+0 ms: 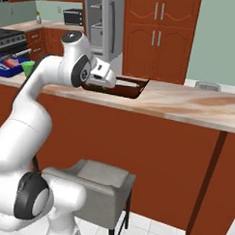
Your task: Gather the sweet potato and avocado from the fridge and place them on a tray on the dining counter. Then gather the steak and fish from the fridge and place them on the other tray.
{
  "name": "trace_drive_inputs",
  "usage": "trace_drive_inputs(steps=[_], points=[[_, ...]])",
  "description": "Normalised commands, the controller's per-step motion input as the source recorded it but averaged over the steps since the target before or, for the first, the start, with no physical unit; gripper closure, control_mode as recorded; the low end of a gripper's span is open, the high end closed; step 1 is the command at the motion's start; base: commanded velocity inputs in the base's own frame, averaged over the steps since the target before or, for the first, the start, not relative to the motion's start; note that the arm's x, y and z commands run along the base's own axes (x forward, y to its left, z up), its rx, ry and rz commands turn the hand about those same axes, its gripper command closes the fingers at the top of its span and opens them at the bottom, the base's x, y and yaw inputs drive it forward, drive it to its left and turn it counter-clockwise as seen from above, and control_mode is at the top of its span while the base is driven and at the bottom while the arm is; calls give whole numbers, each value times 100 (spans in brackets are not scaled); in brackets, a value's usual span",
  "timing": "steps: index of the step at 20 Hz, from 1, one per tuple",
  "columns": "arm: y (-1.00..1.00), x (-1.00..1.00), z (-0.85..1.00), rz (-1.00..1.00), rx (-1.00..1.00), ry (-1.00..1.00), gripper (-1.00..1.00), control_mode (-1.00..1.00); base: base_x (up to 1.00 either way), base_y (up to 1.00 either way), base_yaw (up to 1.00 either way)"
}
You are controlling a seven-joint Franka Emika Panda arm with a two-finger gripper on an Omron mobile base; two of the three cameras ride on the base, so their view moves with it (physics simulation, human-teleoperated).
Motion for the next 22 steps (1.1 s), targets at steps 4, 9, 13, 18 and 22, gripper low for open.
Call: trace_drive_inputs(steps=[4,9,13,18,22], points=[[-4,62,-30,4,0,14,100,-100,0,0,0],[0,71,-7,0,2,12,100,-100,0,0,0],[-1,63,-9,0,1,11,100,-100,0,0,0],[-10,43,-27,0,0,6,100,-100,0,0,0],[-16,41,-19,0,0,0,100,-100,0,0,0]])
